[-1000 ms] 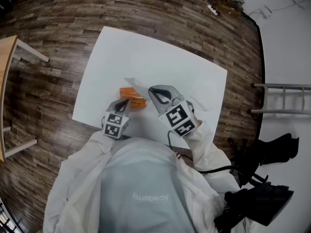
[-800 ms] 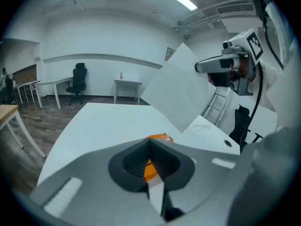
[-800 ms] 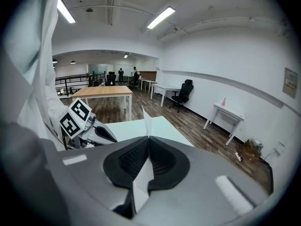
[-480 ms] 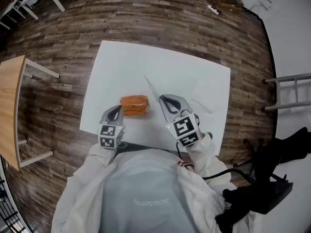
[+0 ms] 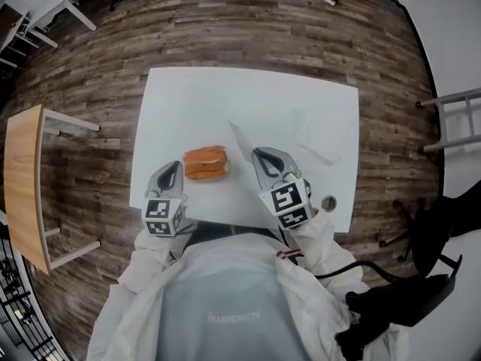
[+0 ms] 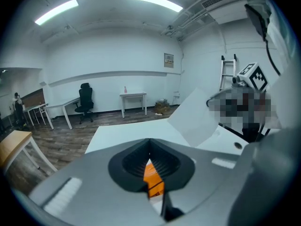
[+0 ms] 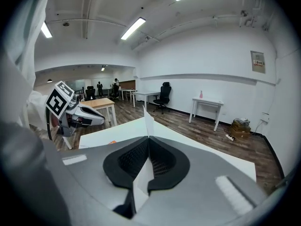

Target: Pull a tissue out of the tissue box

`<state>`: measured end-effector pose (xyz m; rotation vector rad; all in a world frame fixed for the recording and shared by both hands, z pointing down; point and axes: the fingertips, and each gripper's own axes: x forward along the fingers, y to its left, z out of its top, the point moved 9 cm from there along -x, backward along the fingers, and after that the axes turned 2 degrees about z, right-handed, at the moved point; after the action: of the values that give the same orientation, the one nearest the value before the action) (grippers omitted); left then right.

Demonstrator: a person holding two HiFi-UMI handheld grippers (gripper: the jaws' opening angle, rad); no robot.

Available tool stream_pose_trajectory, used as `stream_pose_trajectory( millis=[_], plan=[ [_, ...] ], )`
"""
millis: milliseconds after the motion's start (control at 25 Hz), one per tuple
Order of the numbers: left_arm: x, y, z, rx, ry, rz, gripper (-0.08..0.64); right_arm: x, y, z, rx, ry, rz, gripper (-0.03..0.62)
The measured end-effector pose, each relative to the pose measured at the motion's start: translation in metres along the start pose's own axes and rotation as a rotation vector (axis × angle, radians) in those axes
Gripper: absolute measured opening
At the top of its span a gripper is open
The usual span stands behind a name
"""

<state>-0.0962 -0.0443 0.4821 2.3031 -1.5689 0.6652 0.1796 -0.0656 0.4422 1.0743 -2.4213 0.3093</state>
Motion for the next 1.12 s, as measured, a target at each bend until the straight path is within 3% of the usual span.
stream_pose_trajectory(
  millis=[560, 840, 1120],
  plan=[
    [0.010, 0.004, 0.021, 0.010, -0.056, -0.023, 0.000, 0.000, -0.009, -0.008, 0.095, -0.015, -0.032, 0.002],
    [-0.001, 0.026, 0.022, -0.042, -0.099, 0.024, 0.000, -0.003, 0.001, 0.004, 0.116, -0.016, -0.054, 0.002],
    [-0.016, 0.024, 0.015, -0.022, -0.136, -0.022, 0.000, -0.015, 0.019, 0.004, 0.100, -0.008, -0.114, 0.002]
  ],
)
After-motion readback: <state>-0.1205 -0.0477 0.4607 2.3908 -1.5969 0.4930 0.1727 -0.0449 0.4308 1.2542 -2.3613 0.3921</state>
